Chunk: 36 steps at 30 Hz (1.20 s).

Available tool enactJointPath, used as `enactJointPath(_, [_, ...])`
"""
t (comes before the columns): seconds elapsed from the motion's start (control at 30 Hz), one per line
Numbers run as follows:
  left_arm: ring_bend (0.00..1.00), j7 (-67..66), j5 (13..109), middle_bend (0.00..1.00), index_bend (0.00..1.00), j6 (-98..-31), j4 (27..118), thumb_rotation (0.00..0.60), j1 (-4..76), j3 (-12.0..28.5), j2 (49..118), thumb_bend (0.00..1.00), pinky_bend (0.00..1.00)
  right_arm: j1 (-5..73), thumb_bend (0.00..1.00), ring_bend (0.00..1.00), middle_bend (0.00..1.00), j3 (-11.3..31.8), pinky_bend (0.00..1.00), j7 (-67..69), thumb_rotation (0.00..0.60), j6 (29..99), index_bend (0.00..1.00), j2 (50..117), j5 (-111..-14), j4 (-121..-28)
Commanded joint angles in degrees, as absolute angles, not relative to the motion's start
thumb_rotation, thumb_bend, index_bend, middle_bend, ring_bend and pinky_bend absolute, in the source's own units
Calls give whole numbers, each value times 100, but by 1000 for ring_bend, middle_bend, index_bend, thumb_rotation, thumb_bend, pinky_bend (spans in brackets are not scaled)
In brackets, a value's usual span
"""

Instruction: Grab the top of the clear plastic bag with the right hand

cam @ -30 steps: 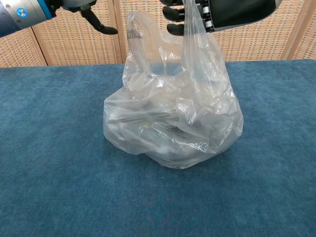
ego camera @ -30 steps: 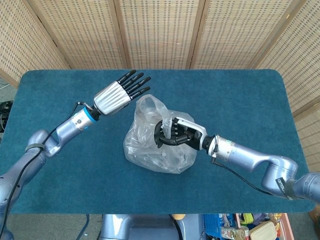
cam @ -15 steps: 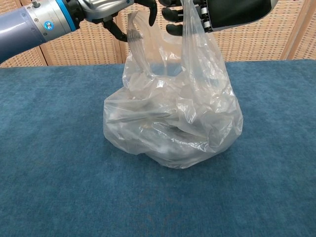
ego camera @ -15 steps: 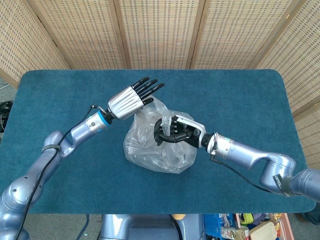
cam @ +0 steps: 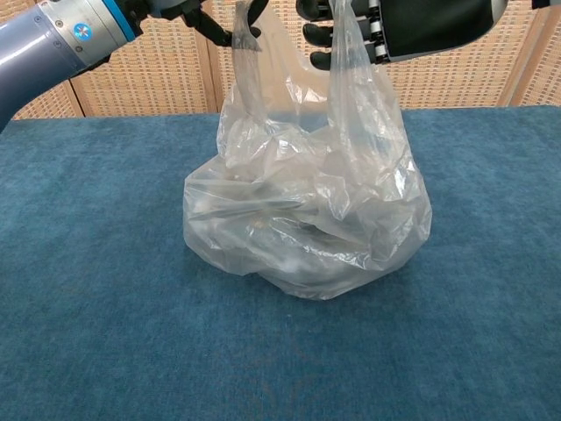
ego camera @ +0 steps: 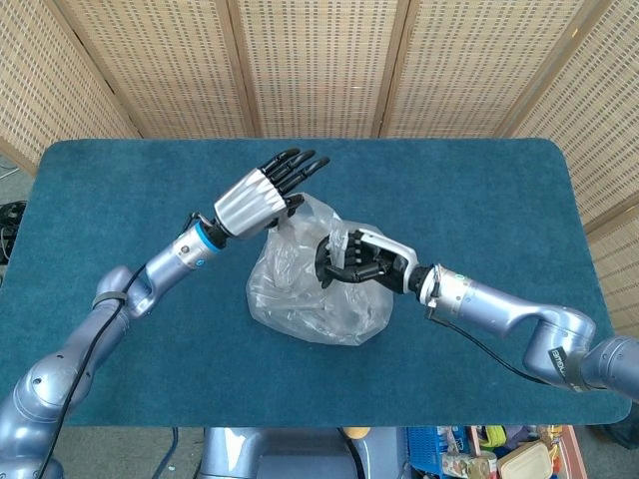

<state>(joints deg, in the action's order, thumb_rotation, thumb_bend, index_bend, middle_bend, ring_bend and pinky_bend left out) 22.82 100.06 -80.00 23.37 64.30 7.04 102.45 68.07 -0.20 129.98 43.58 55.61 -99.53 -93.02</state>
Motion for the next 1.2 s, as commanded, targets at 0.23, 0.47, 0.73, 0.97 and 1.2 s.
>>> enactJointPath(0.23, [7,2461,9776,0,678,-8462,2573,600,6269,738,9831,374,148,6747,466,463,533,-179,416,12889,600,4421,484,5610,-9861,-9234])
enactJointPath(0.47, [7,2751,9511,0,678,-8652,2966,600,6122,875,9631,373,149,6687,473,461,533,-202,416,12730,600,4411,484,5634,-9667,-9253])
enactJointPath(0.73, [7,2647,9535,0,670,-8812,3371,600,6136,874,9444,372,149,6633,485,451,533,31,415,12346,600,4170,482,5809,-8992,-9212])
enactJointPath(0.97, [9,2372,9454,0,414,-8787,3995,600,6180,973,9263,358,149,6482,486,453,533,367,416,11722,600,4021,483,5947,-8374,-9315])
enactJointPath(1.2, [12,2345,9302,0,242,-8821,4026,600,6213,1141,9427,352,150,6334,487,456,533,524,416,11568,600,3899,485,5966,-8364,-9361])
